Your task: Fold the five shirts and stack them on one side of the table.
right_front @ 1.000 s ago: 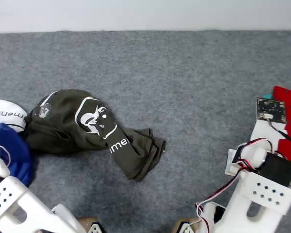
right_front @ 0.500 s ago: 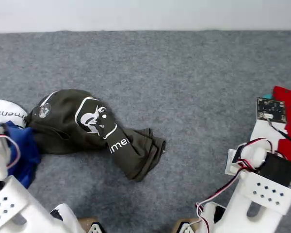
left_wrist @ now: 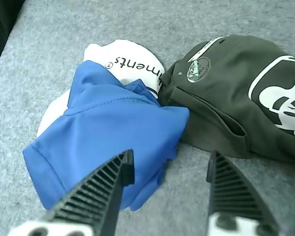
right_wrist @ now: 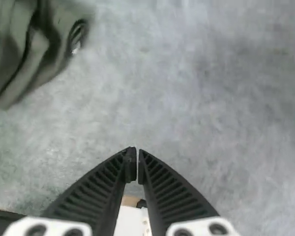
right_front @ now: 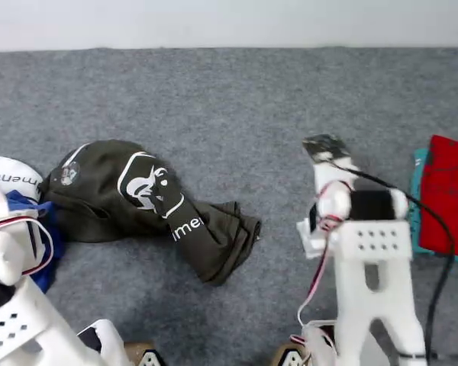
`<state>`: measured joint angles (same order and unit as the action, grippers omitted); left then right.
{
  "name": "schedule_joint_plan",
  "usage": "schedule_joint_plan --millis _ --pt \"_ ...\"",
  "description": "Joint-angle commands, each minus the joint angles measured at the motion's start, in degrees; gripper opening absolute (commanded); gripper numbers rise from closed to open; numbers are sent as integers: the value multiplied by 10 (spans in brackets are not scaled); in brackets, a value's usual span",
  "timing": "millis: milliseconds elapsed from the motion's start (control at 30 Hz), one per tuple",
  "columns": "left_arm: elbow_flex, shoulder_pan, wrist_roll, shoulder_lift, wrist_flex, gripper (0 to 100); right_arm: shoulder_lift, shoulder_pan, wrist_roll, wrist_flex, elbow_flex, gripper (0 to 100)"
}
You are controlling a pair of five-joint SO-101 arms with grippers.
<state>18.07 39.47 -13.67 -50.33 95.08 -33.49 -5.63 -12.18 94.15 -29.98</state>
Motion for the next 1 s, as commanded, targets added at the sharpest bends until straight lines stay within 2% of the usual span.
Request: schedule_joint_plan --millis 0,167,233,467,667,967 --pt "-62 -6 4 -3 35 246 63 -58 0 -12 76 23" --pt "-72 -3 6 -3 44 243 153 -129 4 -6 147 176" --pt "-69 -3 25 -3 45 243 182 -160 4 -11 160 206" --pt "-65 -3 68 -3 44 243 291 -215 4 -92 164 187" --pt "-65 -3 71 -3 45 243 349 -217 4 -154 165 188" --pt "-22 -5 69 -3 41 243 399 -274 5 -160 224 187"
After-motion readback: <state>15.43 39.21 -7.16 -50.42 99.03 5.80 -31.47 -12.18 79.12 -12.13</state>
